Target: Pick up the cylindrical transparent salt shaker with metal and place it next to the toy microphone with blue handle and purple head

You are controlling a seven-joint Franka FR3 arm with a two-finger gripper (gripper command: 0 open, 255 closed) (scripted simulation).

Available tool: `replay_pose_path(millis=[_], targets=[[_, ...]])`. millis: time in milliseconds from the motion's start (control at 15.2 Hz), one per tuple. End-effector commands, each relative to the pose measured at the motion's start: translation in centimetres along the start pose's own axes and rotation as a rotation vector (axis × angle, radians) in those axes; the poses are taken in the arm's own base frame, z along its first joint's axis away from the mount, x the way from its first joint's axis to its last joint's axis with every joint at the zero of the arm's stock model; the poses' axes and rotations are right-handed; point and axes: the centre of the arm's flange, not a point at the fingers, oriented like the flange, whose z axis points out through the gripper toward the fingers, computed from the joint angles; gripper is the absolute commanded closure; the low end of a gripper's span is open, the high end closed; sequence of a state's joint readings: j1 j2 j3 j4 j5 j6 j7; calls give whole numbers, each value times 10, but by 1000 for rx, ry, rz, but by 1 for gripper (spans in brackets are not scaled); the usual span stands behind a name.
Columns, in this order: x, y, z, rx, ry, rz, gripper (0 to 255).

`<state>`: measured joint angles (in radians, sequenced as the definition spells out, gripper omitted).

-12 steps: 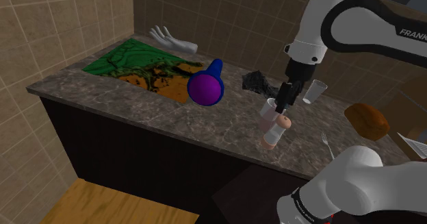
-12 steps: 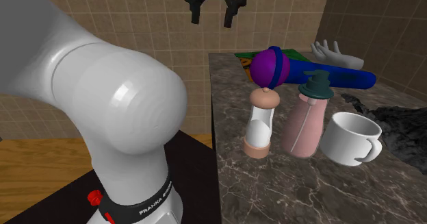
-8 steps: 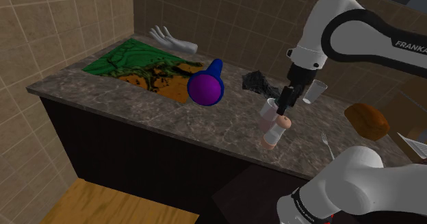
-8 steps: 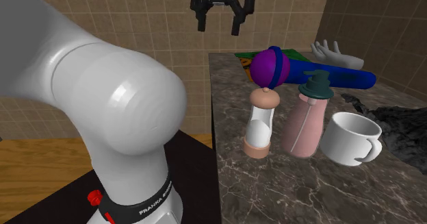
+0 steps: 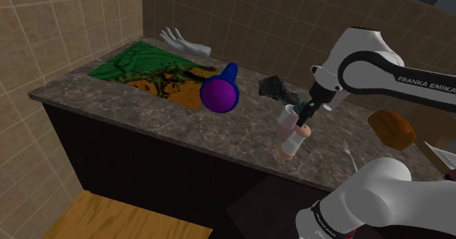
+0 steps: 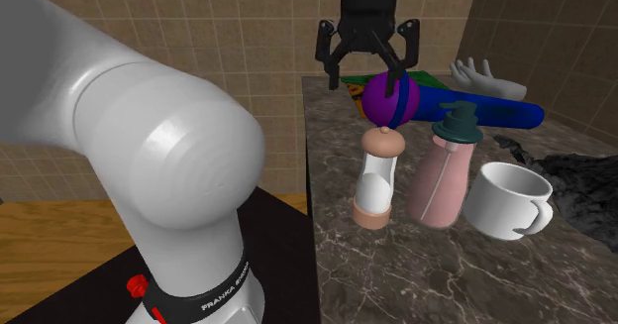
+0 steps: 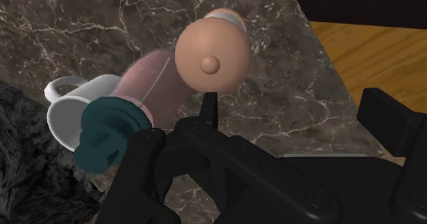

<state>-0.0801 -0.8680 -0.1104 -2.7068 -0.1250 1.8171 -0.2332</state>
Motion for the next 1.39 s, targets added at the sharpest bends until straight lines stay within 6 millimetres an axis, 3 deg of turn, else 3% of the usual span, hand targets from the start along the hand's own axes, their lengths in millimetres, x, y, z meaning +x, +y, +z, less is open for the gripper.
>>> replay_pose_path(millis=[0, 198, 660, 1188, 1254, 1320], targets=[[-5, 20, 16, -16, 39, -10, 0], [-8, 44, 35, -34, 82, -19, 0], [-5, 45, 75, -34, 82, -19, 0], [-5, 45, 75, -34, 82, -19, 0], [-5, 45, 75, -34, 82, -19, 255], [-5, 45, 75, -34, 82, -19, 255]])
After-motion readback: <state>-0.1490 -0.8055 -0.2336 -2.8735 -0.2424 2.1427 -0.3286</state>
